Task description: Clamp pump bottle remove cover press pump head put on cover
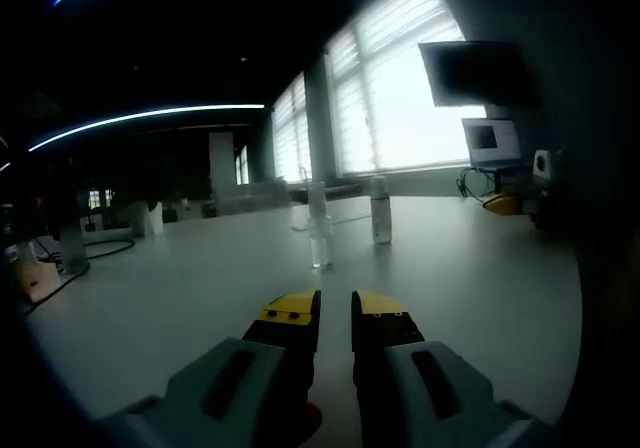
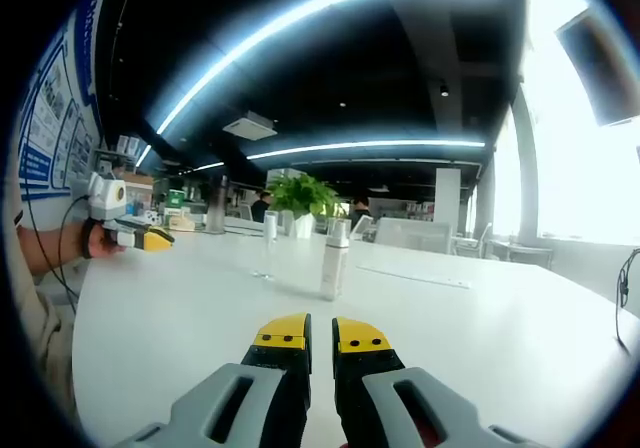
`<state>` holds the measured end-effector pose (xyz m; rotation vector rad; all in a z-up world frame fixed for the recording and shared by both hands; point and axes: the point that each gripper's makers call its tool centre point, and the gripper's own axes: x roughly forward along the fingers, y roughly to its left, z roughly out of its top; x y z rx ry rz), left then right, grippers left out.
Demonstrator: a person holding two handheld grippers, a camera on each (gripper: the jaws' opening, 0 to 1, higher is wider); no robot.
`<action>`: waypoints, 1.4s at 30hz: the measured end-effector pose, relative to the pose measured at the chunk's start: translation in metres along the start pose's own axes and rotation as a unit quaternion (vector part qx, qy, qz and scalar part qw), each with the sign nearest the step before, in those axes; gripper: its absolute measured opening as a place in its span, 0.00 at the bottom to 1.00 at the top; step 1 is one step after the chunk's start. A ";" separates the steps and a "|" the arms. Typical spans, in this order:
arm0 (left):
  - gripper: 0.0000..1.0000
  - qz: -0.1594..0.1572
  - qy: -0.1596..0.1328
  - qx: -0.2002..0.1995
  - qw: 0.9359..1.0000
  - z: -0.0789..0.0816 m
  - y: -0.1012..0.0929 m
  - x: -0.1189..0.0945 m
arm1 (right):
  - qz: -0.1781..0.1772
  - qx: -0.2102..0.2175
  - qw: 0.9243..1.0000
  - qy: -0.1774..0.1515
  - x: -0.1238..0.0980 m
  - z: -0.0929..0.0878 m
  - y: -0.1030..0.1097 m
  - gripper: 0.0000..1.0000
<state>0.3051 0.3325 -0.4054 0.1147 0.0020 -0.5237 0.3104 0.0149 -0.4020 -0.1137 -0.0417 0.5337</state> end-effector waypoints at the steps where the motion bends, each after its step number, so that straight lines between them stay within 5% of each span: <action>1: 0.05 0.000 0.000 0.001 1.000 0.000 0.000 0.000 | 0.000 0.000 1.000 0.000 0.000 0.000 0.000 0.04; 42: 0.05 -0.005 0.002 0.008 1.000 -0.001 -0.002 0.000 | -0.005 -0.011 1.000 0.000 -0.001 0.001 0.002 0.04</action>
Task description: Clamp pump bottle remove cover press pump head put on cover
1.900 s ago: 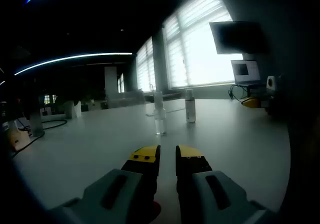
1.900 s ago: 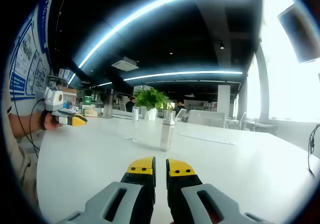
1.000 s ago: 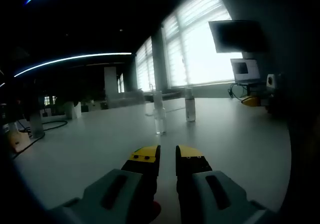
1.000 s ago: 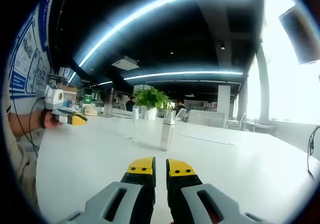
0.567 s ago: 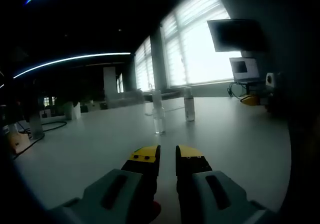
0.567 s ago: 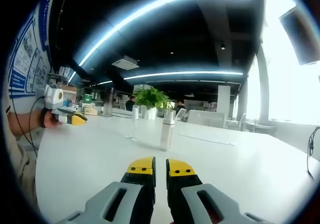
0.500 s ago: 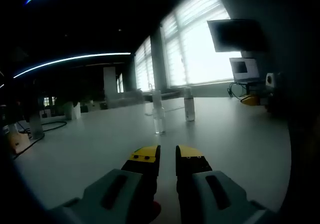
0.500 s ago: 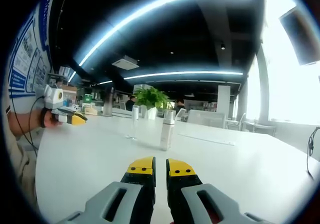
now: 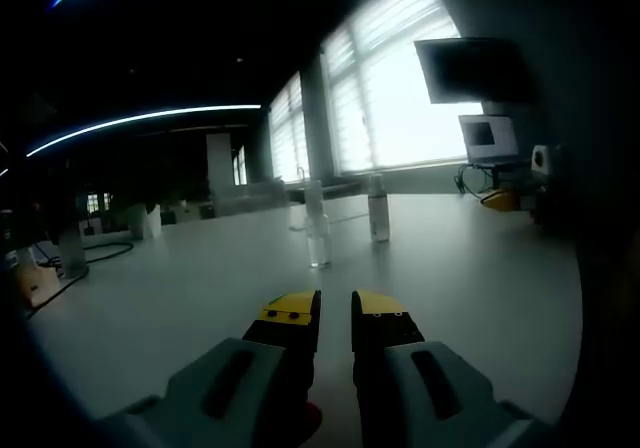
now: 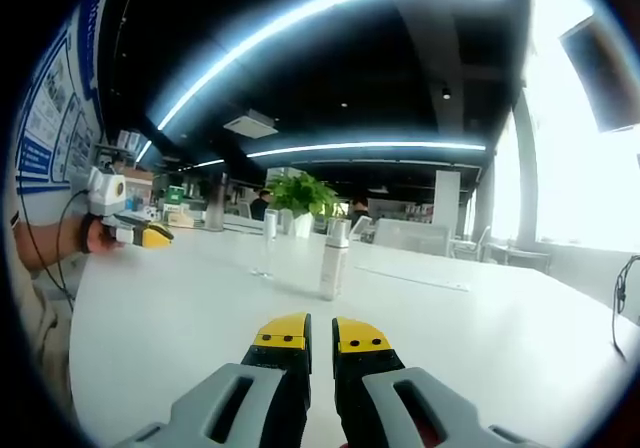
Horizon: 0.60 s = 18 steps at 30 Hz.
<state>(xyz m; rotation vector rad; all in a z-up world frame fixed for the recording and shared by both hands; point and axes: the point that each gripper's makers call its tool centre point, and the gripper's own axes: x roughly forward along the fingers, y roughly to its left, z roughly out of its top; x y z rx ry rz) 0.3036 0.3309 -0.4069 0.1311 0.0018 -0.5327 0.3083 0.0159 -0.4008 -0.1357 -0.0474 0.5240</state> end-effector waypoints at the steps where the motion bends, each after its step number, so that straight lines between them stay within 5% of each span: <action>1: 0.05 0.000 0.000 0.000 1.000 0.000 0.000 0.000 | 0.000 0.000 1.000 0.000 0.000 0.000 0.000 0.04; 18: 0.05 0.000 0.004 0.002 1.000 -0.002 0.001 0.000 | 0.001 -0.004 1.000 0.000 0.000 0.000 0.001 0.04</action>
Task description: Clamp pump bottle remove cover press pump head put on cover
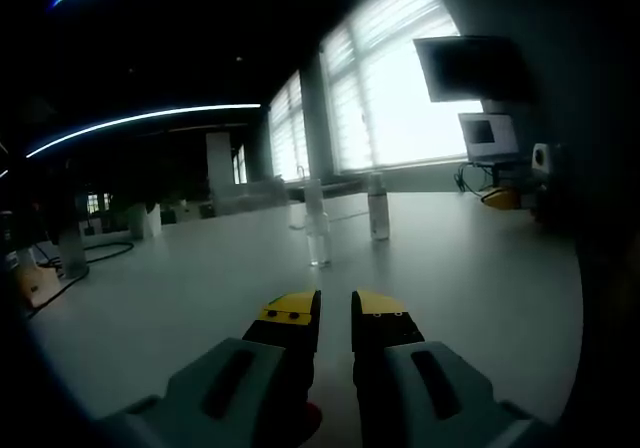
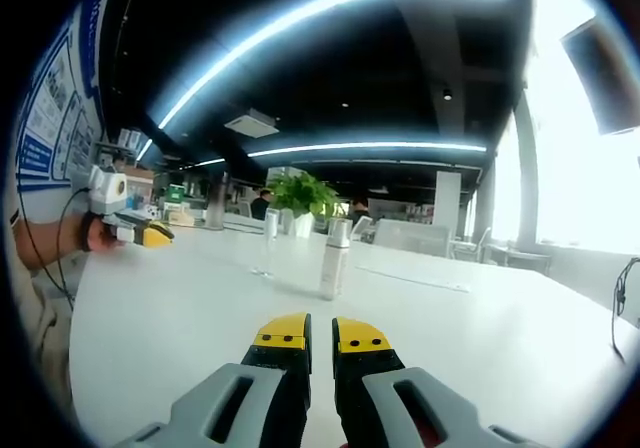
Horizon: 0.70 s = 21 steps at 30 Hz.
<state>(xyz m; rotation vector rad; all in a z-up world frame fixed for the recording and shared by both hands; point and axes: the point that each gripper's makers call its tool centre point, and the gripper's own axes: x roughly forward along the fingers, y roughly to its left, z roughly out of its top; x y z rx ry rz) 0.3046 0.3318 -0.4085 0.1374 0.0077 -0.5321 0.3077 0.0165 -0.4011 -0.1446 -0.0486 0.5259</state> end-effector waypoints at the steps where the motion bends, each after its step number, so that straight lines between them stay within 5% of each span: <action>1: 0.05 0.000 0.000 0.000 1.000 0.000 0.000 0.000 | 0.000 0.000 1.000 0.000 0.000 0.000 0.000 0.04; 21: 0.05 0.001 0.001 -0.001 1.000 -0.001 0.001 0.000 | 0.000 -0.002 1.000 0.001 0.000 0.000 0.001 0.04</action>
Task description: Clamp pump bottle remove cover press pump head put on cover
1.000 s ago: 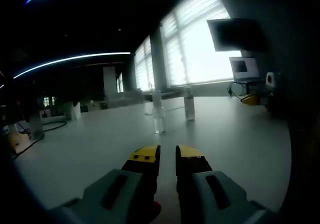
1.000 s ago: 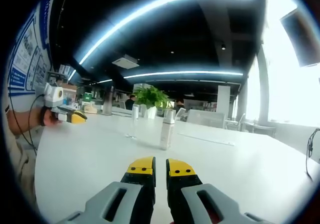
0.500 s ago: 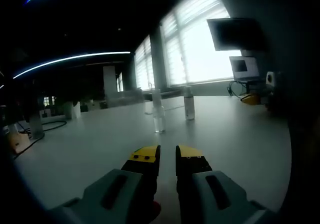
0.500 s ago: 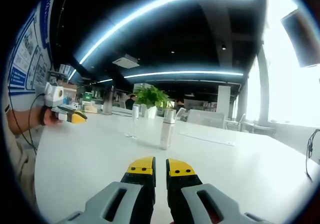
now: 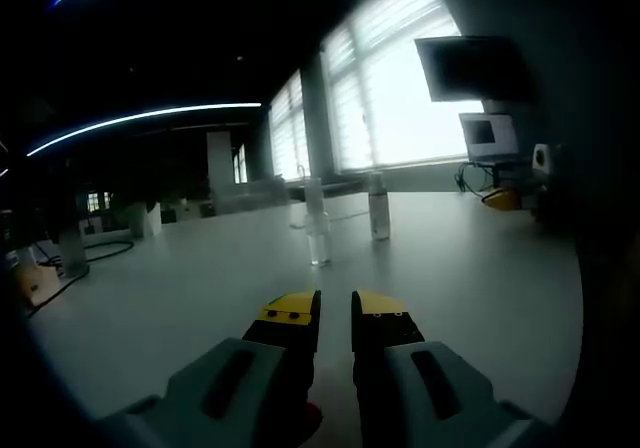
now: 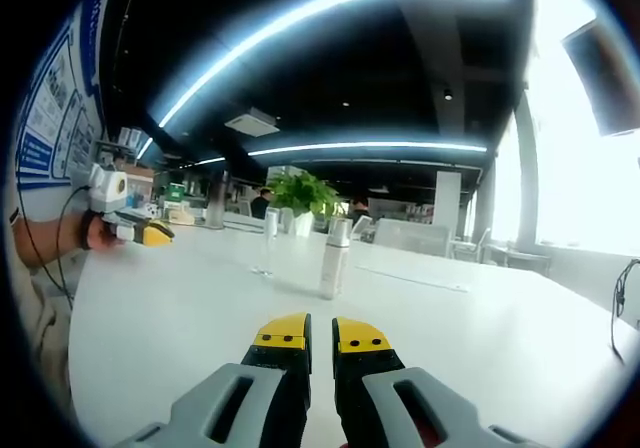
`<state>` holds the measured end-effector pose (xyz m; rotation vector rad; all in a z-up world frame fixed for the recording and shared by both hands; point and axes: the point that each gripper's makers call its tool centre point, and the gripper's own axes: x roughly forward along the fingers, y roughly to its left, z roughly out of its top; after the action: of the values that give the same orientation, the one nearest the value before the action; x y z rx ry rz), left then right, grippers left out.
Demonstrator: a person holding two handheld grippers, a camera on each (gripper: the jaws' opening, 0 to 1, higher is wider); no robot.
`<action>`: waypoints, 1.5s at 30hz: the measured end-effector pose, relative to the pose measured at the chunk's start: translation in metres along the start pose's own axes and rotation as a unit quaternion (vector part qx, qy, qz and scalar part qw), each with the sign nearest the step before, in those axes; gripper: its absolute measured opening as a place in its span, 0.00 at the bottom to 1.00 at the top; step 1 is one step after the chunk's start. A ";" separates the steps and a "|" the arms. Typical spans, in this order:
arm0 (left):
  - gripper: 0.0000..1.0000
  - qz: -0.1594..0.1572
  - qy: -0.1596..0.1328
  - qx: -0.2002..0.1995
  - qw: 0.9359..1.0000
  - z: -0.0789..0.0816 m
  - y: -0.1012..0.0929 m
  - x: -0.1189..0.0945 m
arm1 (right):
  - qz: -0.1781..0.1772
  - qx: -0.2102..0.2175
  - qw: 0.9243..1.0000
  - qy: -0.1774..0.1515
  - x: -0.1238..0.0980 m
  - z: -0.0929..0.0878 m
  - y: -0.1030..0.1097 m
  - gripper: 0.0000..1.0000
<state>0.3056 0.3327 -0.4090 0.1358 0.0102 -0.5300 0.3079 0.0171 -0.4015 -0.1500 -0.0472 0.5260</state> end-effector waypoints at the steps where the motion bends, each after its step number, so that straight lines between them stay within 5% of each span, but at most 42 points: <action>1: 0.05 0.000 -0.001 0.000 1.000 0.000 0.000 0.000 | 0.000 0.000 1.000 0.000 0.000 0.000 0.000 0.04; 11: 0.05 0.011 -0.002 -0.018 1.000 0.004 0.009 0.002 | 0.000 0.000 1.000 0.001 0.000 0.000 0.000 0.04; 23: 0.07 0.010 -0.014 0.028 0.999 0.026 0.021 0.013 | 0.003 -0.002 1.000 0.003 0.000 0.000 0.002 0.04; 45: 0.16 0.006 -0.003 0.011 1.000 0.038 0.008 0.072 | 0.009 -0.005 1.000 0.000 0.000 0.000 0.004 0.04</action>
<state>0.3709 0.2986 -0.3734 0.1553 -0.0020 -0.5179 0.3060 0.0207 -0.4017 -0.1600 -0.0476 0.5433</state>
